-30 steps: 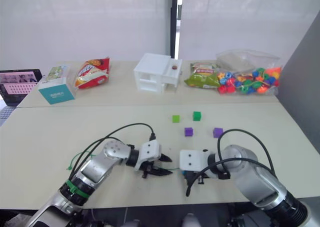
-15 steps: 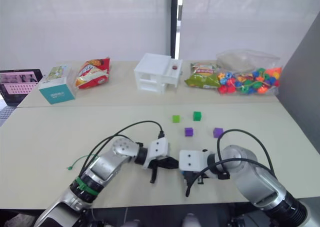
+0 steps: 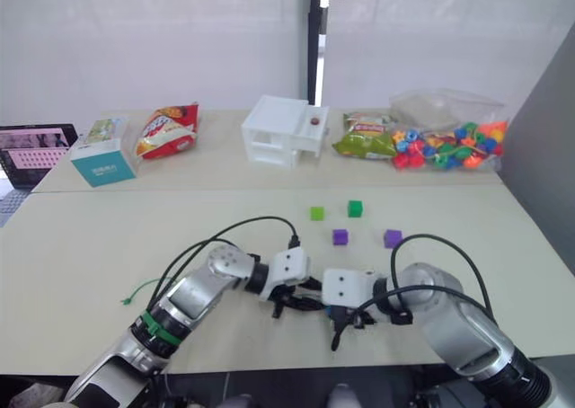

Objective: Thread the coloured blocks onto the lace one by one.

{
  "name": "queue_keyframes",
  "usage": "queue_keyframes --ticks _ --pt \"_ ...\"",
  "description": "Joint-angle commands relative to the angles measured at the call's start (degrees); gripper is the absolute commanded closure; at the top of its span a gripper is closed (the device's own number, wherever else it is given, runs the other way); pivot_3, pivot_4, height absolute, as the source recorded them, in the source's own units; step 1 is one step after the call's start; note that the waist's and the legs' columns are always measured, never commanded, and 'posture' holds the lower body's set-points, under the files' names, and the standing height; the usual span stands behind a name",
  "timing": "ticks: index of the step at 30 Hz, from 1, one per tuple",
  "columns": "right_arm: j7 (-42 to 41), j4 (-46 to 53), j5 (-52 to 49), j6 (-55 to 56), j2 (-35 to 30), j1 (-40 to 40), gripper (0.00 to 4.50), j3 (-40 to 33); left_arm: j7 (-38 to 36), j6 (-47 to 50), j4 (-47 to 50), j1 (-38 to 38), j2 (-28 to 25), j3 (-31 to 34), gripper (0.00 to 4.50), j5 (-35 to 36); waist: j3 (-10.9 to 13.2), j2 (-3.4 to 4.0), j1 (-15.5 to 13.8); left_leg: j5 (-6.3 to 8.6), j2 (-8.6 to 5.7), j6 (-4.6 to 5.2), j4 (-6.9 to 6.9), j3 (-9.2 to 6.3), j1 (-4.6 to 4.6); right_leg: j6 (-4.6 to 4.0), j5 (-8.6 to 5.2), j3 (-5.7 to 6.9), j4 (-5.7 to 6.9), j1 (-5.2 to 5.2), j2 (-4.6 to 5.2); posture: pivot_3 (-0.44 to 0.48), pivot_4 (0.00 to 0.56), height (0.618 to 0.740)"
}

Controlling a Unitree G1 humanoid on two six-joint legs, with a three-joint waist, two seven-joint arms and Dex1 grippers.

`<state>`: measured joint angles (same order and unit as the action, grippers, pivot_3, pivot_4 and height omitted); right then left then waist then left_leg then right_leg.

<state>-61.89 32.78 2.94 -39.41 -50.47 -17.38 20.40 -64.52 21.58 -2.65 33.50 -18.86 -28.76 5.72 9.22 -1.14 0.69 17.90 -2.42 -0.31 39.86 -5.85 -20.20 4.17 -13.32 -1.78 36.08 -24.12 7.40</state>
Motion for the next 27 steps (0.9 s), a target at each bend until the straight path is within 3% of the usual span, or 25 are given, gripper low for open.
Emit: queue_keyframes --ticks 1,2,8,13,21,27 --pt "-0.9 0.1 -2.7 -0.1 -2.0 1.6 0.48 -3.3 -1.1 -0.2 2.3 -0.3 -0.4 1.0 1.38 1.5 0.0 0.00 -0.1 0.01 0.00 0.01 0.00 0.00 -0.01 0.00 0.00 0.00 -0.01 0.00 0.00 0.000 0.150 0.740" --pt "-0.8 0.2 -3.4 -0.3 -2.7 1.9 0.04 -4.7 -0.9 -0.7 2.2 -0.3 -0.4 0.9 1.38 1.4 0.0 0.00 -0.2 0.01 -0.01 0.02 0.00 -0.01 -0.04 0.00 0.00 0.00 -0.02 -0.01 0.00 0.000 0.150 0.740" --pt "-1.4 4.0 -8.9 -2.6 -6.4 7.4 0.04 -11.8 -0.6 -2.1 -0.2 0.1 2.7 0.4 1.38 2.2 0.0 -0.01 -1.0 0.03 -0.03 0.04 0.00 -0.01 -0.10 0.01 0.01 0.00 -0.10 -0.02 0.01 0.000 0.150 0.740" --pt "-0.9 6.1 -11.3 -3.9 -9.4 12.3 0.04 -16.8 0.0 -4.3 -6.8 1.1 8.7 0.7 1.38 2.9 0.0 -0.04 -1.3 0.02 -0.03 0.04 0.02 0.00 -0.10 0.01 0.01 0.00 -0.12 0.02 0.01 0.000 0.150 0.740" --pt "2.3 7.3 -12.5 -3.8 -10.1 14.2 0.04 -18.8 1.1 -8.3 -10.9 2.4 10.1 -2.0 1.38 -2.0 0.0 -0.07 -1.2 0.02 -0.03 0.04 0.02 0.02 -0.07 0.02 0.01 -0.01 -0.10 0.04 0.01 0.000 0.150 0.740" --pt "5.0 5.3 -9.9 -0.2 -9.4 12.9 0.00 -14.4 1.6 -8.3 -10.5 2.4 9.8 -1.6 3.11 -2.0 0.0 -0.07 -1.3 0.02 -0.03 0.03 0.02 0.02 -0.08 0.02 0.02 -0.01 -0.12 0.03 0.01 0.000 0.150 0.740"
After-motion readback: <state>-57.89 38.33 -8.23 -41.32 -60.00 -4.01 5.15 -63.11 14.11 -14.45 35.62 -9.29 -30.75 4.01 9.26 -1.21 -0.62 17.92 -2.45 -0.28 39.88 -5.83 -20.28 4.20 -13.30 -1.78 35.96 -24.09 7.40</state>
